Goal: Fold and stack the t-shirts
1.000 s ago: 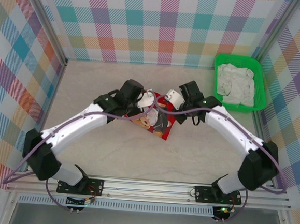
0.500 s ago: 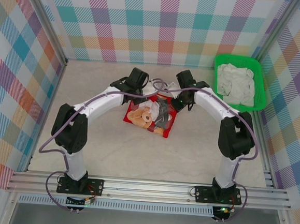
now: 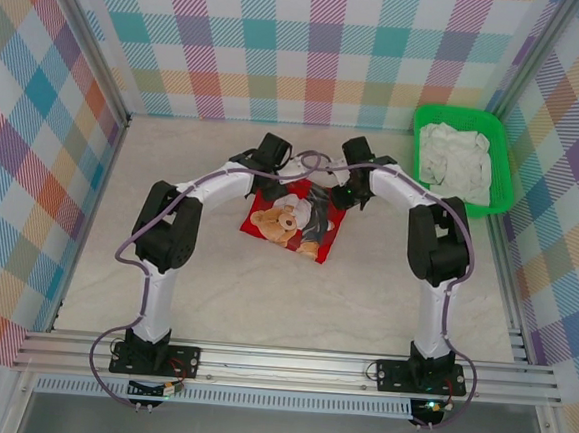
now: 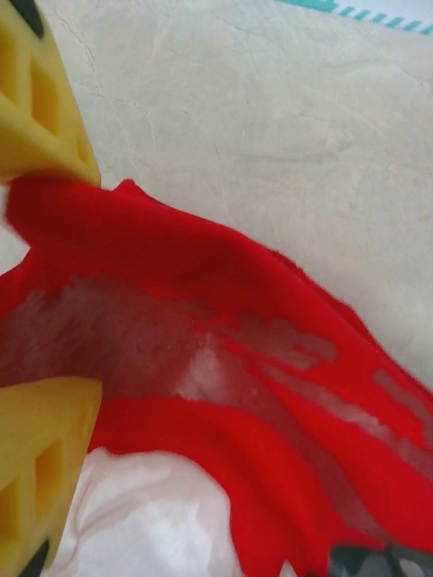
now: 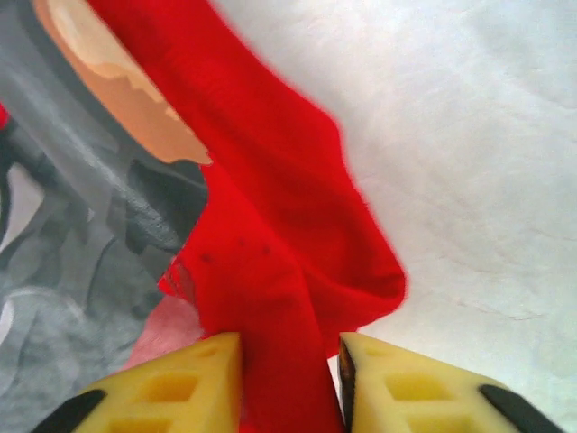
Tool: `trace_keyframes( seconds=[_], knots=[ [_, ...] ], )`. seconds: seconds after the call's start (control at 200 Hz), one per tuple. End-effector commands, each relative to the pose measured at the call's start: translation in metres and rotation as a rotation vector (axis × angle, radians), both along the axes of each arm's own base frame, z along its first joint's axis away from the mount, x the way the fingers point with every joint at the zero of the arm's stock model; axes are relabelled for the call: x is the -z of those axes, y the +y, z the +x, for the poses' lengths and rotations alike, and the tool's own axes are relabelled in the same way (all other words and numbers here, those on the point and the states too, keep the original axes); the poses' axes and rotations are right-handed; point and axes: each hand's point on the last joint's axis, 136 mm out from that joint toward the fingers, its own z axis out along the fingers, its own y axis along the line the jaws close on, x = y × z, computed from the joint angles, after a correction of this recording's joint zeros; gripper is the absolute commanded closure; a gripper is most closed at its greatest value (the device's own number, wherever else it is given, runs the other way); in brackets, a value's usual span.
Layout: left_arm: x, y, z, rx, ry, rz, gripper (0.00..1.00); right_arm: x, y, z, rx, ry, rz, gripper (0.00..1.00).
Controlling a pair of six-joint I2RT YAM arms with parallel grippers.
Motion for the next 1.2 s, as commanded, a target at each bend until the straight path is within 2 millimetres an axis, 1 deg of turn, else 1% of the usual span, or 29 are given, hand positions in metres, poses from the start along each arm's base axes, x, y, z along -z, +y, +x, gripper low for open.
trace_keyframes(
  seconds=[0.0, 0.05, 0.145, 0.185, 0.255, 0.305, 0.365, 0.425, 0.465, 0.525, 0.53, 0.57, 0.62, 0.705, 0.79, 0.895, 0.995, 1.085, 1.195],
  knots=[
    [-0.024, 0.002, 0.030, -0.082, -0.117, -0.064, 0.40, -0.032, -0.009, 0.027, 0.114, -0.106, 0.069, 0.60],
    [-0.026, 0.009, 0.036, -0.124, -0.139, -0.067, 0.38, -0.040, -0.014, 0.032, 0.140, -0.121, 0.097, 0.57],
    [-0.026, 0.026, 0.051, -0.222, -0.194, -0.056, 0.35, -0.055, -0.022, 0.037, 0.193, -0.138, 0.143, 0.56],
    [-0.026, 0.033, 0.055, -0.261, -0.212, -0.047, 0.35, -0.063, -0.024, 0.038, 0.226, -0.136, 0.178, 0.56],
    [-0.031, 0.047, 0.062, -0.333, -0.249, -0.047, 0.35, -0.076, -0.030, 0.036, 0.275, -0.140, 0.226, 0.56],
    [-0.037, 0.055, 0.063, -0.385, -0.271, -0.063, 0.34, -0.084, -0.033, 0.030, 0.311, -0.130, 0.264, 0.55],
    [-0.052, 0.065, 0.061, -0.452, -0.303, -0.102, 0.33, -0.095, -0.038, 0.020, 0.378, -0.101, 0.318, 0.52],
    [-0.066, 0.075, 0.053, -0.524, -0.316, -0.145, 0.32, -0.098, -0.039, 0.004, 0.420, -0.046, 0.360, 0.50],
    [-0.074, 0.080, 0.045, -0.571, -0.308, -0.176, 0.32, -0.100, -0.034, -0.007, 0.426, -0.014, 0.398, 0.50],
    [-0.082, 0.086, 0.030, -0.646, -0.261, -0.227, 0.31, -0.095, -0.029, -0.024, 0.455, 0.051, 0.458, 0.50],
    [-0.079, 0.087, 0.026, -0.652, -0.244, -0.220, 0.31, -0.095, -0.028, -0.025, 0.456, 0.056, 0.464, 0.50],
    [-0.079, 0.091, 0.011, -0.697, -0.187, -0.241, 0.31, -0.089, -0.023, -0.036, 0.477, 0.109, 0.500, 0.50],
    [-0.076, 0.090, -0.006, -0.728, -0.112, -0.289, 0.34, -0.079, -0.013, -0.050, 0.484, 0.177, 0.537, 0.50],
    [-0.060, 0.080, -0.036, -0.764, 0.018, -0.362, 0.40, -0.060, 0.006, -0.068, 0.472, 0.258, 0.549, 0.50],
    [-0.044, 0.068, -0.056, -0.770, 0.094, -0.404, 0.45, -0.039, 0.022, -0.080, 0.457, 0.305, 0.523, 0.50],
    [-0.027, 0.051, -0.068, -0.754, 0.152, -0.417, 0.54, -0.021, 0.035, -0.086, 0.462, 0.346, 0.501, 0.53],
    [-0.007, 0.033, -0.073, -0.734, 0.221, -0.405, 0.60, -0.002, 0.034, -0.088, 0.498, 0.369, 0.455, 0.57],
    [0.010, 0.018, -0.074, -0.723, 0.260, -0.392, 0.60, 0.014, 0.032, -0.089, 0.525, 0.401, 0.427, 0.61],
    [0.029, 0.008, -0.072, -0.731, 0.282, -0.379, 0.61, 0.029, 0.031, -0.088, 0.541, 0.429, 0.400, 0.63]
  ],
)
